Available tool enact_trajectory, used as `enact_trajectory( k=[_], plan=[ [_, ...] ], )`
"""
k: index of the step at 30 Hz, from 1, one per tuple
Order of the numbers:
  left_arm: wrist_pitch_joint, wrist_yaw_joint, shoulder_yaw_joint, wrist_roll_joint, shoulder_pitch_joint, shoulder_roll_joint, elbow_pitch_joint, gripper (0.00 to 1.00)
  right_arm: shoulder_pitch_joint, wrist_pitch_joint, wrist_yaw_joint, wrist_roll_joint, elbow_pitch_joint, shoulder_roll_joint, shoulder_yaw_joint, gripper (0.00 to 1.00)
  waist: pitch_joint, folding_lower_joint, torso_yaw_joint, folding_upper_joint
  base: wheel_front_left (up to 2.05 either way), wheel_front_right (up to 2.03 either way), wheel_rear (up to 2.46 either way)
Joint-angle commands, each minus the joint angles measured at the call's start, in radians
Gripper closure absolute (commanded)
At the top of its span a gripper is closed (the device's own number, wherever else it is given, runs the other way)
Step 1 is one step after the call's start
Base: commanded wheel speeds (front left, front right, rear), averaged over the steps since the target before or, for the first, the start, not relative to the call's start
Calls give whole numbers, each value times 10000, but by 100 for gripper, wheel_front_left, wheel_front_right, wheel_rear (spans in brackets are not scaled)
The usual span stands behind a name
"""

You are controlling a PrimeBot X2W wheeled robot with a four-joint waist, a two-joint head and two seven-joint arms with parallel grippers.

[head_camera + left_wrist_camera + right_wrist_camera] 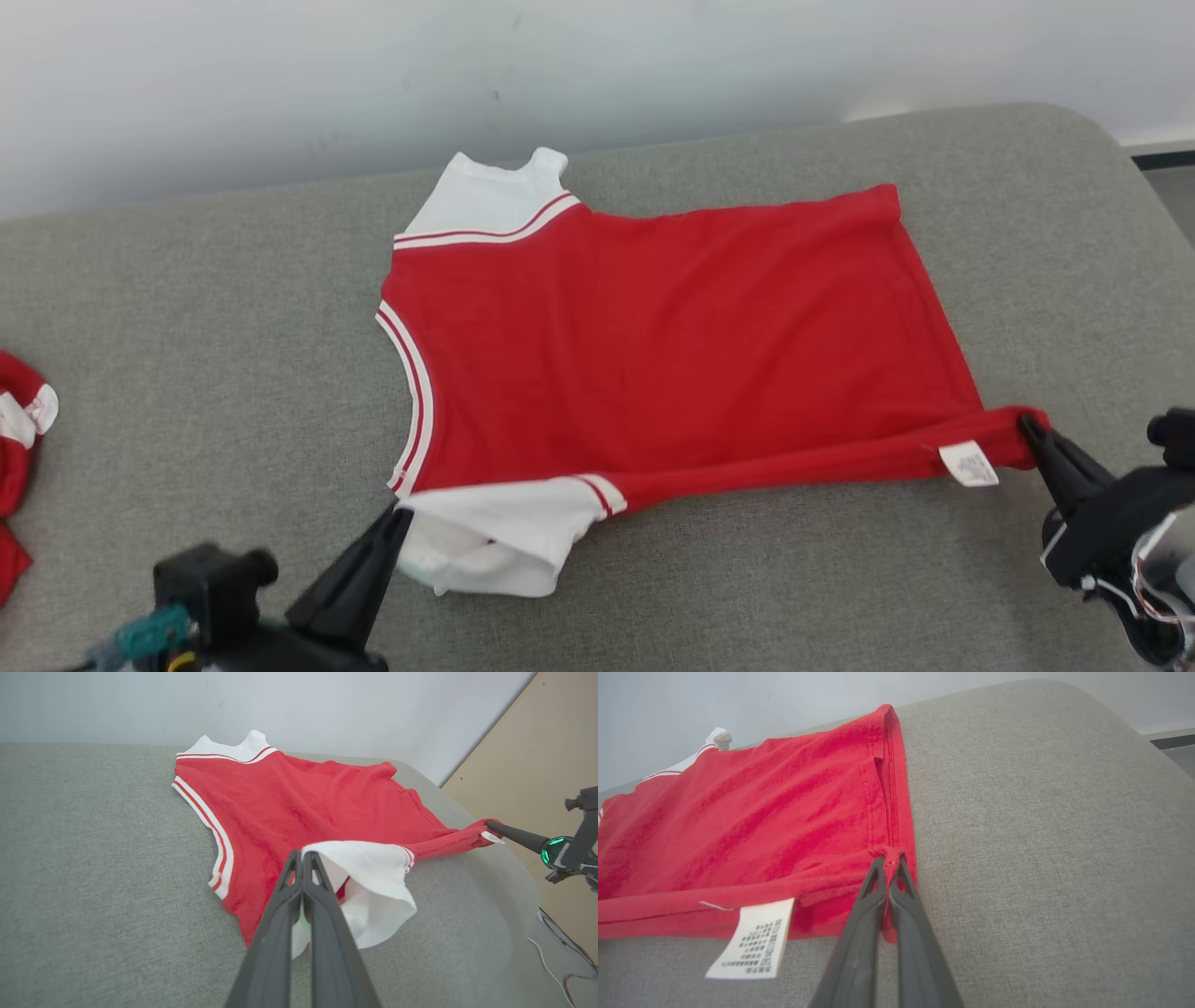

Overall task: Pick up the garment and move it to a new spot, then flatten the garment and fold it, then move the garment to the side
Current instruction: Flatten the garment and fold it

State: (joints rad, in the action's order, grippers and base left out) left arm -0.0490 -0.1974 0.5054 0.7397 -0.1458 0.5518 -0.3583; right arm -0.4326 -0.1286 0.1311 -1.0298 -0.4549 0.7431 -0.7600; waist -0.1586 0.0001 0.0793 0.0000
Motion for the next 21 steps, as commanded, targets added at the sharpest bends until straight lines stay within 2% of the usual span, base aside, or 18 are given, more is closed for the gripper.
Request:
enact_trajectory(
  k=[1,12,21],
  plan=[
    [-54,128,56,-206,-559,-87,287,100,-378,8,-6,-77,-203,-151,-74,100,-280,-1,-36,0,0,0,0],
    [-27,1157,423,-1065,-3678,-558,2629,100,-2539,-645,-6,-156,-1423,-671,-639,100,-1307,-1,-51,0,0,0,0],
    [409,1669,703,-2071,-5730,-779,4217,100,-3826,-1096,-6,-224,-2100,-915,-1166,100,-2273,-1,-56,0,0,0,0]
  ],
)
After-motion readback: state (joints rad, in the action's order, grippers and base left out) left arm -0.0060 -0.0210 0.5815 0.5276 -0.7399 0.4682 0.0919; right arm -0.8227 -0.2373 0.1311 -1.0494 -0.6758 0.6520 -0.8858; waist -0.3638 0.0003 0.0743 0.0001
